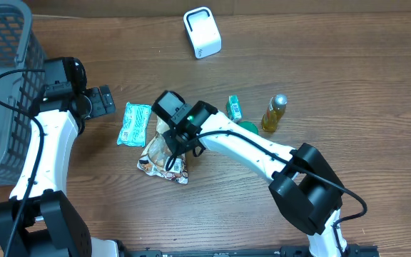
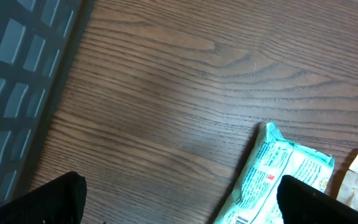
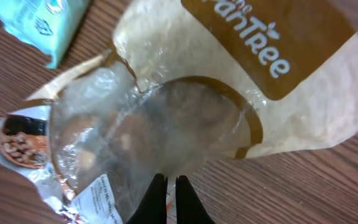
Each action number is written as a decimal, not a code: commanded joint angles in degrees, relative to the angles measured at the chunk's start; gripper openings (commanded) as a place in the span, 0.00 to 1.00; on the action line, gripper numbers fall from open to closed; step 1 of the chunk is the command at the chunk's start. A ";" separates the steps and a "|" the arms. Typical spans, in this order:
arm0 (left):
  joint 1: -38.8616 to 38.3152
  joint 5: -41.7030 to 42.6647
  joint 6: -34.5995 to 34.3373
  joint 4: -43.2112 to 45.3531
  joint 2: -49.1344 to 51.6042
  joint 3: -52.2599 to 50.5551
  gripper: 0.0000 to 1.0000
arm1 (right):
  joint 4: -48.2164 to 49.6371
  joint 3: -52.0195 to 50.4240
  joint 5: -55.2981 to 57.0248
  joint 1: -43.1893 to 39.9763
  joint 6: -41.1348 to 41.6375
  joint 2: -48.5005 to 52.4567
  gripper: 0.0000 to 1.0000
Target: Scan the item barcode
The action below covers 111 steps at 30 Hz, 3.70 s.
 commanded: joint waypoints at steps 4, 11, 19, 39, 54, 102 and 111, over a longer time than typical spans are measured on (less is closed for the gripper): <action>-0.39 -0.26 0.66 0.04 -0.85 1.25 1.00 | 1.22 -1.33 -0.07 0.02 0.17 0.57 0.04; -0.39 -0.26 0.66 0.04 -0.85 1.25 1.00 | 0.22 1.38 -0.07 0.02 0.17 -0.24 0.04; -0.39 -0.26 0.66 0.04 -0.85 1.25 0.99 | 0.42 1.57 -0.07 0.02 0.17 -1.33 0.04; -0.39 -0.26 0.66 0.04 -0.85 1.25 1.00 | 4.46 1.42 -0.04 0.02 0.15 -2.67 0.04; -0.37 -0.26 0.66 0.04 -0.85 1.25 1.00 | 3.39 0.57 -0.07 0.02 0.17 3.52 0.04; -0.39 -0.26 0.66 0.04 -0.85 1.25 0.99 | 11.78 -11.19 -0.96 0.09 1.31 0.09 0.11; -0.39 -0.26 0.66 0.04 -0.85 1.25 0.99 | 6.03 0.96 -1.73 -0.07 0.94 -3.87 0.18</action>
